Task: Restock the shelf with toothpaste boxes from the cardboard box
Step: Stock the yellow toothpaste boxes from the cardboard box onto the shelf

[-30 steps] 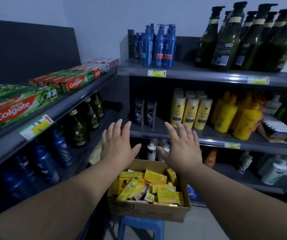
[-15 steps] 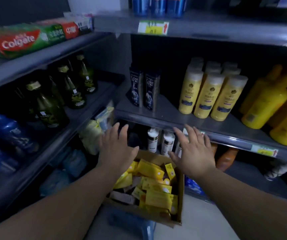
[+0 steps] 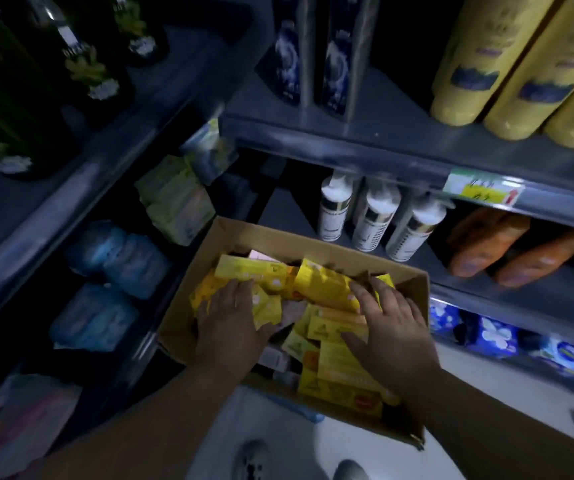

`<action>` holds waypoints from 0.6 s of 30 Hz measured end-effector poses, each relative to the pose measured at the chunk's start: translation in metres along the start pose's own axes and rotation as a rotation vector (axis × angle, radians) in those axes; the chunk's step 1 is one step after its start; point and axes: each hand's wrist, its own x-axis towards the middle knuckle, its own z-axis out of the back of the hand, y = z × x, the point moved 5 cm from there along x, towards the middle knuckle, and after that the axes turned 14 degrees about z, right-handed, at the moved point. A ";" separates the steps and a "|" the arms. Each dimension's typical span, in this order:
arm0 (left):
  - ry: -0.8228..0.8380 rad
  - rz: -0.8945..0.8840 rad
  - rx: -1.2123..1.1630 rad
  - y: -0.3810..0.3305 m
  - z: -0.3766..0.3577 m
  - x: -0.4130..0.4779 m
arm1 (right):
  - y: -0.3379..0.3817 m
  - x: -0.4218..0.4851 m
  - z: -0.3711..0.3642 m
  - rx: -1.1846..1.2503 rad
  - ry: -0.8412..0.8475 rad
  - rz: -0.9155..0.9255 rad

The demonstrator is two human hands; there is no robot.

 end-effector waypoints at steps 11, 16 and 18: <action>-0.001 -0.017 -0.045 0.023 -0.052 0.055 | 0.026 0.045 -0.075 0.078 0.099 0.087; -0.095 -0.034 0.004 0.034 -0.048 0.065 | 0.042 0.082 -0.091 0.023 0.023 0.157; -0.126 -0.056 -0.008 0.037 -0.047 0.069 | 0.050 0.098 -0.097 -0.001 -0.025 0.176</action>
